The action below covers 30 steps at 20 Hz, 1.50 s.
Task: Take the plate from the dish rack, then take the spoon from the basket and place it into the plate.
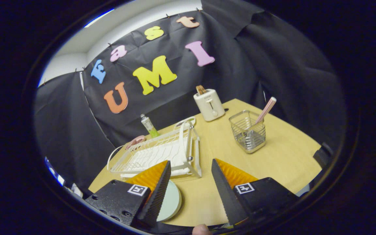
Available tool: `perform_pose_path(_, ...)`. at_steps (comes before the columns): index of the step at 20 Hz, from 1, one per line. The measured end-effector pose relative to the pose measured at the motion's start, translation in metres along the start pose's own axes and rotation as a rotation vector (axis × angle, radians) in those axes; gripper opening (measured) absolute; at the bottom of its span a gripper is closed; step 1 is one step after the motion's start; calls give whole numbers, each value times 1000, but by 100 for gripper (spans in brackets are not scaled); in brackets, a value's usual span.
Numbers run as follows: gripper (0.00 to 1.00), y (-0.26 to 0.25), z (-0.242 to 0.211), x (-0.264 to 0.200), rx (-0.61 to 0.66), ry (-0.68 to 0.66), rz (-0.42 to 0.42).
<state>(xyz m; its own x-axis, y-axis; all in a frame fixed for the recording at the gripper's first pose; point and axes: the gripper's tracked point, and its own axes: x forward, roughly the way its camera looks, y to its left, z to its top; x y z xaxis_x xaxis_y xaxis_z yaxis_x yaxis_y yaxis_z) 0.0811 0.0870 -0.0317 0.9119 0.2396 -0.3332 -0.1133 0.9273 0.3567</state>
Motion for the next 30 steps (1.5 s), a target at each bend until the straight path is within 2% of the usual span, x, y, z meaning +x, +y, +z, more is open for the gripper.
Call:
perform_pose_path(5,86,-55,32,-16,-137,-143,-110)
perform_pose_path(10,85,-120,52,-10,-223,-208,-213)
perform_pose_path(13,85,-144,64,12,-214,-211,-210)
perform_pose_path(18,83,-171,63,67,-165,-138,-145)
perform_pose_path(24,56,-167,67,99,-116,-86,-44)
perform_pose_path(27,29,-162,75,101,-137,-88,-16)
perform_pose_path(28,27,-153,74,100,-130,-78,14)
perform_pose_path(30,17,-147,77,100,-131,-72,27)
